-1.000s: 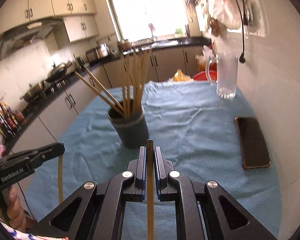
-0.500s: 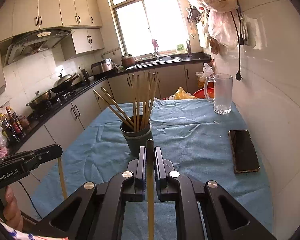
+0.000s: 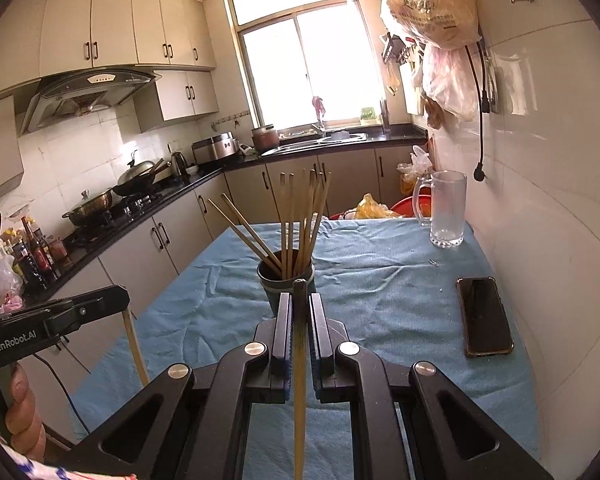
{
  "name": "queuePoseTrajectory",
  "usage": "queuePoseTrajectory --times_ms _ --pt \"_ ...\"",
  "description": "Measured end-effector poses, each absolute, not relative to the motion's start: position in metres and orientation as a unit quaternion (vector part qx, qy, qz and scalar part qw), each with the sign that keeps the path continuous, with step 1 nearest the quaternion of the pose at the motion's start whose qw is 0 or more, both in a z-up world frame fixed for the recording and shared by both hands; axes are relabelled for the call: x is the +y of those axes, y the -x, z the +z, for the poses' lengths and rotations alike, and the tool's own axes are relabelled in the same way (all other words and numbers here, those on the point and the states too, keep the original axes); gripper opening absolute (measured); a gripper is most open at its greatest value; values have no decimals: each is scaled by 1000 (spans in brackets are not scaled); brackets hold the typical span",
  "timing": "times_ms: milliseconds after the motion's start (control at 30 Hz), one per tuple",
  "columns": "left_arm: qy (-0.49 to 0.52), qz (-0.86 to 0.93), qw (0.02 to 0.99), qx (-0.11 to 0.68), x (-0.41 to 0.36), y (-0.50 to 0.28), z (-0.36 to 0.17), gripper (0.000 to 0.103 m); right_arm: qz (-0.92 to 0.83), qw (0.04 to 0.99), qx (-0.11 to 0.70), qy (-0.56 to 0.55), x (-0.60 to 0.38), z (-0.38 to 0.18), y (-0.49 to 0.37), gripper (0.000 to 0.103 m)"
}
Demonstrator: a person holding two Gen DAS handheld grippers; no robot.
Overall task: Organize utensils
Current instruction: 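Lift the left gripper's chopstick toward the black cup while the right gripper carries its own, then move both grippers' chopsticks above the black cup, lowering them toward its opening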
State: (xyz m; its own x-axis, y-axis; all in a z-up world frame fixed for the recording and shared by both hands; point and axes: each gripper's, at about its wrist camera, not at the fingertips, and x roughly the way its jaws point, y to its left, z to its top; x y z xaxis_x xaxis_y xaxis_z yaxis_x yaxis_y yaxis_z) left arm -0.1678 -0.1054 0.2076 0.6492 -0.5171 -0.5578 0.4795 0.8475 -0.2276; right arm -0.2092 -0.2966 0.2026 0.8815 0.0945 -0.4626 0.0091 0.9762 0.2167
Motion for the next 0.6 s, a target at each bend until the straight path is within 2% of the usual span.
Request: queuePoseTrajectory --times_ms 600 --pt "10 -242 923 299 -105 150 216 7 19 967 236 -95 -293 213 199 8"
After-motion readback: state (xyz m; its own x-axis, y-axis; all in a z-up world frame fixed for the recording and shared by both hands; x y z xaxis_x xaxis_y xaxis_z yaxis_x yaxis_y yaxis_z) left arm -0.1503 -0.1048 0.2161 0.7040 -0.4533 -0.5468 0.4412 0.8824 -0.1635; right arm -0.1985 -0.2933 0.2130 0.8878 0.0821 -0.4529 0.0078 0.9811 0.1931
